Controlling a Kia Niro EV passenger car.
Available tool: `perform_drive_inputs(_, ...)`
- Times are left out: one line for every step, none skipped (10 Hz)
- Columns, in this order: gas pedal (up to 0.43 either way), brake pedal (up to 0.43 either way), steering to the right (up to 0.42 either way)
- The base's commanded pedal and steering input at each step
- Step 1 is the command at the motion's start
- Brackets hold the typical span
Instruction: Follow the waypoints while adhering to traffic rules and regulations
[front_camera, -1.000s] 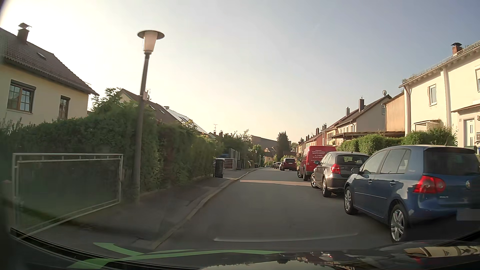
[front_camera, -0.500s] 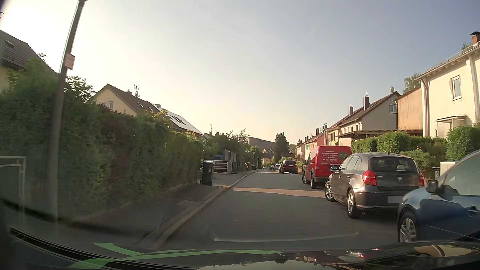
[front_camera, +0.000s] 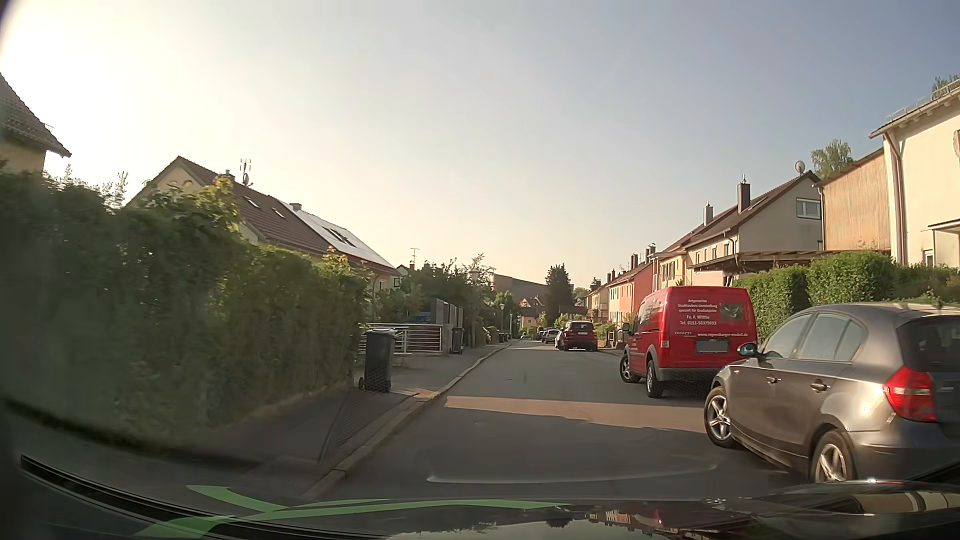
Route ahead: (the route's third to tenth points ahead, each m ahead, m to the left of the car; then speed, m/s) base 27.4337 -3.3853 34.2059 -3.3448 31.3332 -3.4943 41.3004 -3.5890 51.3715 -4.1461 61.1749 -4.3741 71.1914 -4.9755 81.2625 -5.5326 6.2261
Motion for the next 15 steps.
perform_drive_inputs(0.067, 0.0, 0.011)
perform_drive_inputs(0.067, 0.0, 0.01)
perform_drive_inputs(0.059, 0.0, 0.012)
perform_drive_inputs(0.039, 0.0, 0.013)
perform_drive_inputs(0.039, 0.0, 0.014)
perform_drive_inputs(0.039, 0.0, 0.014)
perform_drive_inputs(0.039, 0.0, 0.014)
perform_drive_inputs(0.039, 0.0, 0.014)
perform_drive_inputs(0.02, 0.0, 0.014)
perform_drive_inputs(0.008, 0.0, 0.014)
perform_drive_inputs(0.008, 0.0, 0.014)
perform_drive_inputs(0.0, 0.0, 0.014)
perform_drive_inputs(0.0, 0.0, 0.014)
perform_drive_inputs(0.0, 0.0, 0.013)
perform_drive_inputs(0.0, 0.0, 0.01)
